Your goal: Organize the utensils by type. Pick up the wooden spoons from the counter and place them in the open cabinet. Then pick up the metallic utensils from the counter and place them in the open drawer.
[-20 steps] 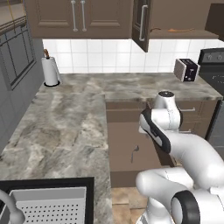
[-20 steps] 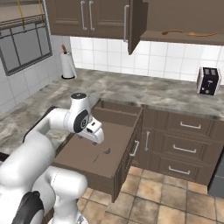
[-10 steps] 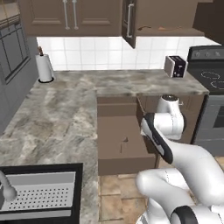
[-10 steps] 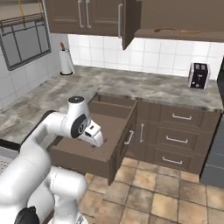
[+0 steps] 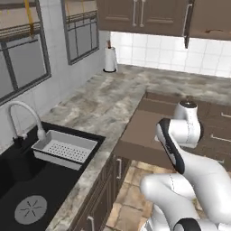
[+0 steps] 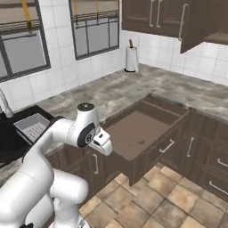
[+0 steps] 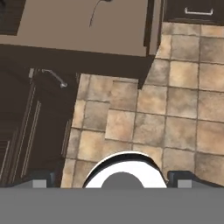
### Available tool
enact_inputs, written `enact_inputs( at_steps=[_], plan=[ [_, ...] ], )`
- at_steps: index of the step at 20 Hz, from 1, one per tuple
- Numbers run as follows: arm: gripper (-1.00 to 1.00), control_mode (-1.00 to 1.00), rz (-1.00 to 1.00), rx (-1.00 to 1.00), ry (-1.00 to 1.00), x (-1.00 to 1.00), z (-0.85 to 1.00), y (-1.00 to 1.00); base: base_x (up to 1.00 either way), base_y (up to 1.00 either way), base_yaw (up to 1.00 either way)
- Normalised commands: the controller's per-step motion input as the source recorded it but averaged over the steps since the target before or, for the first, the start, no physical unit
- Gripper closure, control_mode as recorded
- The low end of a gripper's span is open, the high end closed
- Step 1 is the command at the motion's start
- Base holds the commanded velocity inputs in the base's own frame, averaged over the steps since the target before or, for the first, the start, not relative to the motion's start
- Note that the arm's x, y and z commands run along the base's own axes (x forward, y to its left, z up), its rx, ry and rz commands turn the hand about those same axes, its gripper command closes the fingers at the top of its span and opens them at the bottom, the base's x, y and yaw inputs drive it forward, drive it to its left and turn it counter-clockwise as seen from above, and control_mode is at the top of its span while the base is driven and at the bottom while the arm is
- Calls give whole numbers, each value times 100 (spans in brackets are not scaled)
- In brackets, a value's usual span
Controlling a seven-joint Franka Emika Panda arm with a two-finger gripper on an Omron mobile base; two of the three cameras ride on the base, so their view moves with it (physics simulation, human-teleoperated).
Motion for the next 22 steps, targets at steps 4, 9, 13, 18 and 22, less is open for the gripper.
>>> enact_inputs(
  at_steps=[4, 9, 13, 18, 22],
  plan=[
    [-100, 100, 0, 0, 0, 0, 0, 0, -32, -16, 100],
    [-100, 100, 0, 0, 0, 0, 0, 0, -27, -13, 100],
    [-100, 100, 0, 0, 0, 0, 0, 0, -12, -1, 100],
    [-100, 100, 0, 0, 0, 0, 0, 0, -8, 0, 100],
    [-100, 100, 0, 0, 0, 0, 0, 0, -8, 0, 100]
  ],
)
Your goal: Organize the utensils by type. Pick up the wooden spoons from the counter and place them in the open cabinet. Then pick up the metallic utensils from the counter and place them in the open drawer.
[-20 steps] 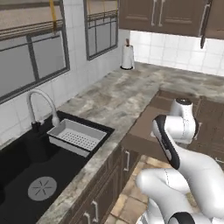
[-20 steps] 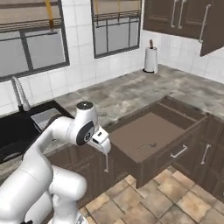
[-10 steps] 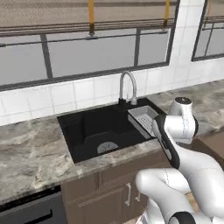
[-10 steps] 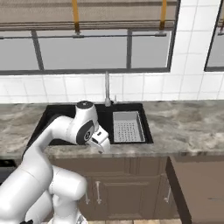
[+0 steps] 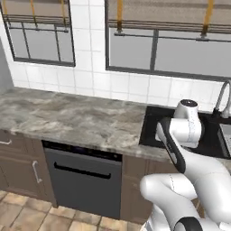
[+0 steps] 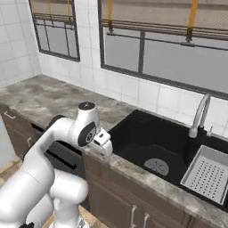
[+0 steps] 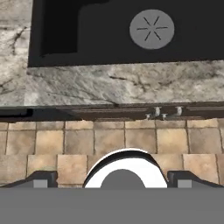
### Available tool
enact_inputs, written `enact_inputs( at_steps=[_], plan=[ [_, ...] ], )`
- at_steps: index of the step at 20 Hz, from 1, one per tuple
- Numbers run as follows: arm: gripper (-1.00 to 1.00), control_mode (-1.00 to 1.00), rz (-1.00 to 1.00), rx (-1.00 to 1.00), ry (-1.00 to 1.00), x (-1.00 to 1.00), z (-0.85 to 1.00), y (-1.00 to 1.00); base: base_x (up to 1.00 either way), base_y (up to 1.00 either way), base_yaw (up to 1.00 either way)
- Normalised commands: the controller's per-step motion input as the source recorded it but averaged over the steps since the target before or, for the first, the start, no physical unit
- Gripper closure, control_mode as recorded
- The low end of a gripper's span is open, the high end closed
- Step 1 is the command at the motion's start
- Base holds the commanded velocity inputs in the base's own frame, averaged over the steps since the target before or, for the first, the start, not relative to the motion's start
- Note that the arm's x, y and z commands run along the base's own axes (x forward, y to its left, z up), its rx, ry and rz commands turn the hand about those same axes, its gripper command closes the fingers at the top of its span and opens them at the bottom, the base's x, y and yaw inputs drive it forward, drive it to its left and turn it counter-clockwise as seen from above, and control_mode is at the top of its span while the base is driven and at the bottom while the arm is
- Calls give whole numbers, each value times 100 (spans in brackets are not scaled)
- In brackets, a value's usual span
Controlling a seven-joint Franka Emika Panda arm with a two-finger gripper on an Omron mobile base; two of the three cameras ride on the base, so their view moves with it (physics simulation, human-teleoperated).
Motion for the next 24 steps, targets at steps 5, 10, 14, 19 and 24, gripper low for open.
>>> enact_inputs(
  at_steps=[5, 10, 14, 19, 24],
  plan=[
    [-100, 100, 0, 0, 0, 0, 0, 0, -7, 0, 100],
    [-100, 100, 0, 0, 0, 0, 0, 0, -7, 0, 100],
    [-100, 100, 0, 0, 0, 0, 0, 0, -7, 0, 100],
    [-100, 100, 0, 0, 0, 0, 0, 0, 22, 5, 91],
    [-100, 100, 0, 0, 0, 0, 0, 0, 91, 44, 13]
  ],
)
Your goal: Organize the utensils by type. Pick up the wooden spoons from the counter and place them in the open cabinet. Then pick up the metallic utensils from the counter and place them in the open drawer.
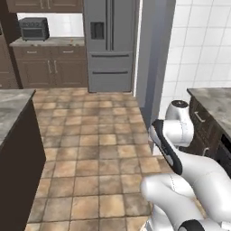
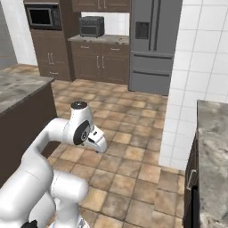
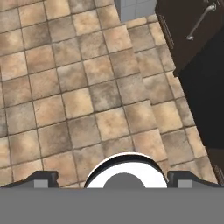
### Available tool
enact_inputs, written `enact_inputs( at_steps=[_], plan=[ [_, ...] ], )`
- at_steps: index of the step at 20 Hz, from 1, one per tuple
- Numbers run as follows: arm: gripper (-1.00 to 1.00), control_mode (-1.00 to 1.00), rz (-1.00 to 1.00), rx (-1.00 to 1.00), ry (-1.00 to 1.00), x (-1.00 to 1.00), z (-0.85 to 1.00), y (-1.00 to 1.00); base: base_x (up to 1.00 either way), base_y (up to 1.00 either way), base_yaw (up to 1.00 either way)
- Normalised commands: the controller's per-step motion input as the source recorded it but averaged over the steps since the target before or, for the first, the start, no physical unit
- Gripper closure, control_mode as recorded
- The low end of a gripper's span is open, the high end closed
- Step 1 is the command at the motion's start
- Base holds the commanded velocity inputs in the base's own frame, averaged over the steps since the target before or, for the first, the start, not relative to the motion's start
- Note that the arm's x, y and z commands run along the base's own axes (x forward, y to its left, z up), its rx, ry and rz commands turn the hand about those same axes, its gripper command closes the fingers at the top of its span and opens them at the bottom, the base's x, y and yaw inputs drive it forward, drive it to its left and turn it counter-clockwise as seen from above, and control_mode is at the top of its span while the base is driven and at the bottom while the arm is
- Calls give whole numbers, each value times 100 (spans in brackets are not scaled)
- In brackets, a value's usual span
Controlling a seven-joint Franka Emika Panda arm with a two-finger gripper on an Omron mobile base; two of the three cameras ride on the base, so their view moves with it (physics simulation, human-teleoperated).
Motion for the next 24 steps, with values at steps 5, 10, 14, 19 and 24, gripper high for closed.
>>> enact_inputs(
  at_steps=[5, 10, 14, 19, 24],
  plan=[
    [-100, 100, 0, 0, 0, 0, 0, 0, 99, 59, -2],
    [-100, 100, 0, 0, 0, 0, 0, 0, 99, 58, -5],
    [-100, 100, 0, 0, 0, 0, 0, 0, 100, 51, -6],
    [-100, 100, 0, 0, 0, 0, 0, 0, 100, 35, -8],
    [-100, 100, 0, 0, 0, 0, 0, 0, 100, 31, -9]
  ],
)
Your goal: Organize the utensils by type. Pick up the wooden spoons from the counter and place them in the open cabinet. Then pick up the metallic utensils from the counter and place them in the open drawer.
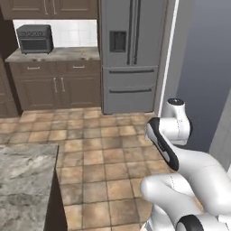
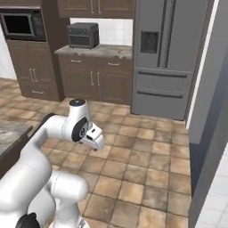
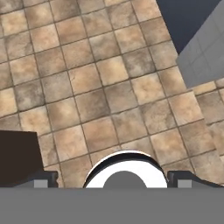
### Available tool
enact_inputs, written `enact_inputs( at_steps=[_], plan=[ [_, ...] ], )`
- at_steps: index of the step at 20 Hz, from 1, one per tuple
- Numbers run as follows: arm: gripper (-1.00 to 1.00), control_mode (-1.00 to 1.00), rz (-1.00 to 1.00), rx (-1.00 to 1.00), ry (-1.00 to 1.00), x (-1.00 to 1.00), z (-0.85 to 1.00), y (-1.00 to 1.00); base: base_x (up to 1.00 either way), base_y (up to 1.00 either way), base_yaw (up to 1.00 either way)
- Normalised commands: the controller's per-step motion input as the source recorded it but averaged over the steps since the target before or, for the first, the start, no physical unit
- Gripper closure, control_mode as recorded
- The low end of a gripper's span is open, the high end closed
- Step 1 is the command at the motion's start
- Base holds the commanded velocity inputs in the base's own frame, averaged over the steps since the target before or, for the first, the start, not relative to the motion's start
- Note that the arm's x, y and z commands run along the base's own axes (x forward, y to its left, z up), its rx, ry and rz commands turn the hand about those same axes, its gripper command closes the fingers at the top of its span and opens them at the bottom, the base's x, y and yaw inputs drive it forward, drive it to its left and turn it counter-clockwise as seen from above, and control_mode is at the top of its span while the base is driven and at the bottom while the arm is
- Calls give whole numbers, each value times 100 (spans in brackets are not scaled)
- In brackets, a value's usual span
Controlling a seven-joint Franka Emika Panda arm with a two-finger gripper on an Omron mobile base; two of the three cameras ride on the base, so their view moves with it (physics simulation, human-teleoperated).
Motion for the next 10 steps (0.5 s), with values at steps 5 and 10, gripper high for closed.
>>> enact_inputs(
  at_steps=[5, 10],
  plan=[
    [-100, 100, 0, 0, 0, 0, 0, 0, 100, 24, -7],
    [-100, 100, 0, 0, 0, 0, 0, 0, 100, 22, 0]
  ],
)
